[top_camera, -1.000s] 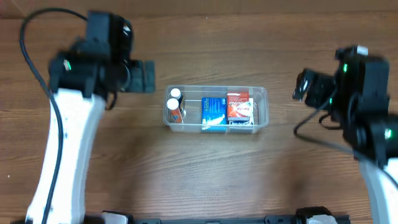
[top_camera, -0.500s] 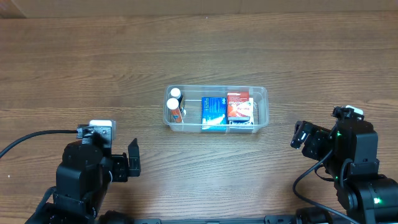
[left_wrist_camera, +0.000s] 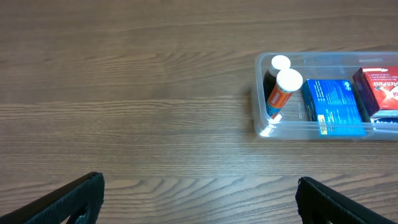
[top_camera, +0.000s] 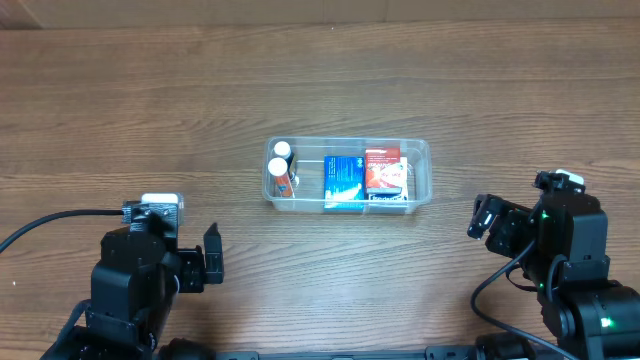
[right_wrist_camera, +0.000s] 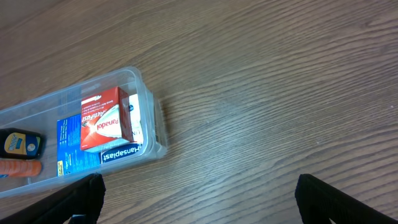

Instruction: Pack container

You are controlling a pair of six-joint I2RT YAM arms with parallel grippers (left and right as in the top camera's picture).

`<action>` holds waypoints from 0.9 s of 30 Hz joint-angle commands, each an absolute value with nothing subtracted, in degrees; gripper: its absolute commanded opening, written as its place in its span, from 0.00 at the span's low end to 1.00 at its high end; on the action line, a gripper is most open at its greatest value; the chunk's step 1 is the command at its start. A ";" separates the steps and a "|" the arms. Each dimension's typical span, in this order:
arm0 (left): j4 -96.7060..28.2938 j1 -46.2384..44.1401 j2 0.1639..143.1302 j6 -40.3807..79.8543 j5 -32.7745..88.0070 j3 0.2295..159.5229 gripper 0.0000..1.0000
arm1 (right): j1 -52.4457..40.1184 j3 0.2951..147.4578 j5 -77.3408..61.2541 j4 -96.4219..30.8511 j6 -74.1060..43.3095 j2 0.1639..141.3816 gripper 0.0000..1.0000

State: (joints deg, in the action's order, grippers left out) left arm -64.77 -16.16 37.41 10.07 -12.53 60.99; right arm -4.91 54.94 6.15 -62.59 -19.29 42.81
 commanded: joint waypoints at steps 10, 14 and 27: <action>-64.71 -16.43 37.43 8.99 -13.50 60.36 1.00 | -4.82 31.75 3.88 -43.07 -13.04 19.44 1.00; -64.71 -16.43 37.43 8.99 -13.50 60.36 1.00 | -6.13 17.28 3.77 -28.40 -12.95 6.92 1.00; -64.71 -16.43 37.43 8.99 -13.50 60.36 1.00 | -6.76 0.45 2.26 -4.60 0.23 0.16 1.00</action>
State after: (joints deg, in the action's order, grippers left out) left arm -64.88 -16.16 37.52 10.07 -12.71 60.45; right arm -6.44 1.04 2.83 -5.08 -1.02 0.64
